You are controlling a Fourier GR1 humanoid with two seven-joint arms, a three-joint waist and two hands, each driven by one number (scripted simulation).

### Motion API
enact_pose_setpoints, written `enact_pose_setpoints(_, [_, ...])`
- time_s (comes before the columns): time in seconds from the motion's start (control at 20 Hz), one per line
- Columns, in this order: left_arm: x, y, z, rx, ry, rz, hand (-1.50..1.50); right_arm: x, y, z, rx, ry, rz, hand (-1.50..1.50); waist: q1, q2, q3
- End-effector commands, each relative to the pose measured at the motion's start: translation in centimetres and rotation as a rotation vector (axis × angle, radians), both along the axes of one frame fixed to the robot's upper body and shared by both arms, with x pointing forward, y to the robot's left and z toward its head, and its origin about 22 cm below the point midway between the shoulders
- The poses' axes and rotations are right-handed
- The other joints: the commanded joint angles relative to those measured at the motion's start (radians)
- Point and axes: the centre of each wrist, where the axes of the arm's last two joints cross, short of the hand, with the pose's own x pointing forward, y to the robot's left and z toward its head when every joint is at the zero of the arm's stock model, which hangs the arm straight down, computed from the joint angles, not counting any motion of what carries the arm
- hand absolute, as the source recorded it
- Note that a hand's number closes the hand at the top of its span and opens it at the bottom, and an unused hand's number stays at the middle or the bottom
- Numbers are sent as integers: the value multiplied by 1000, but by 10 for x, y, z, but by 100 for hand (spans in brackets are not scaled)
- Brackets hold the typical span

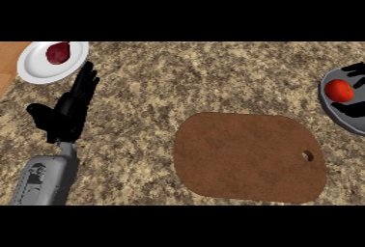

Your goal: Pick the tomato from the cutting board and place it in the pan

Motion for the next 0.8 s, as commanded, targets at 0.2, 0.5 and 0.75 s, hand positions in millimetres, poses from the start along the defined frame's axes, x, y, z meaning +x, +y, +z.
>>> enact_pose_setpoints(0.2, [-9,15,0,-8,18,1,0,-15,-18,-14,126,49,90,-150,-5,-4,1])
enact_pose_setpoints(0.5, [-1,10,4,3,18,22,0,-14,-27,0,342,-180,83,-150,-38,-13,1])
enact_pose_setpoints(0.75, [-4,14,0,-5,13,62,0,-35,-50,-3,518,-180,72,-150,-45,-16,-1])
